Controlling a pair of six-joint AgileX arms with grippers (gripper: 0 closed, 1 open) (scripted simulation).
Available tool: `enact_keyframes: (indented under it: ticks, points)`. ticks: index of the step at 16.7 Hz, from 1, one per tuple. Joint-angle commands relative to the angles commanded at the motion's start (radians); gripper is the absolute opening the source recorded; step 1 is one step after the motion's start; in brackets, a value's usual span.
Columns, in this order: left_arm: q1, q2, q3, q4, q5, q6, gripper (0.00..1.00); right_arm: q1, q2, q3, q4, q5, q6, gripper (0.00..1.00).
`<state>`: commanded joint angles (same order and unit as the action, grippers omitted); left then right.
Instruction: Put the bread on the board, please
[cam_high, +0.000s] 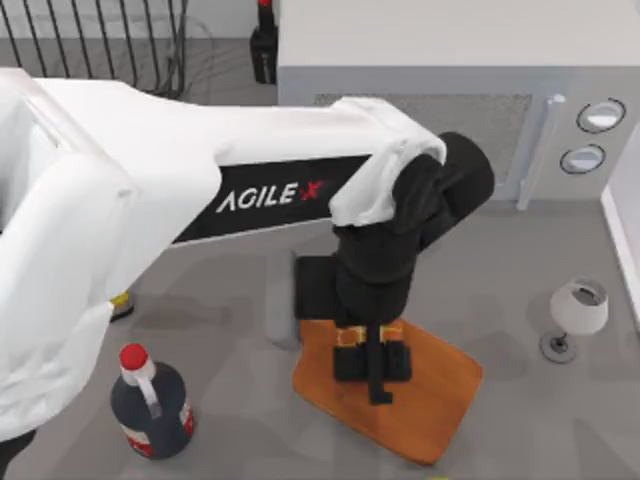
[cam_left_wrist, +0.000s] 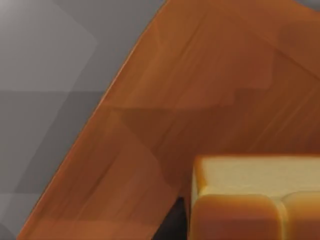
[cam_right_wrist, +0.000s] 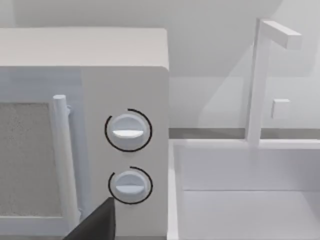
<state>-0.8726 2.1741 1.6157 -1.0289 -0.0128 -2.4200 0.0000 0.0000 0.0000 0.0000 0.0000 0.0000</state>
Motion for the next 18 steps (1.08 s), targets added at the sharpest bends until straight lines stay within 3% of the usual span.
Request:
enact_keyframes:
  ticks: [12, 18]
  points:
    - [0.000, 0.000, 0.000, 0.000, 0.000, 0.000, 0.98, 0.000, 0.000, 0.000, 0.000, 0.000, 0.000, 1.00]
    - [0.000, 0.000, 0.000, 0.000, 0.000, 0.000, 1.00, 0.000, 0.000, 0.000, 0.000, 0.000, 0.000, 1.00]
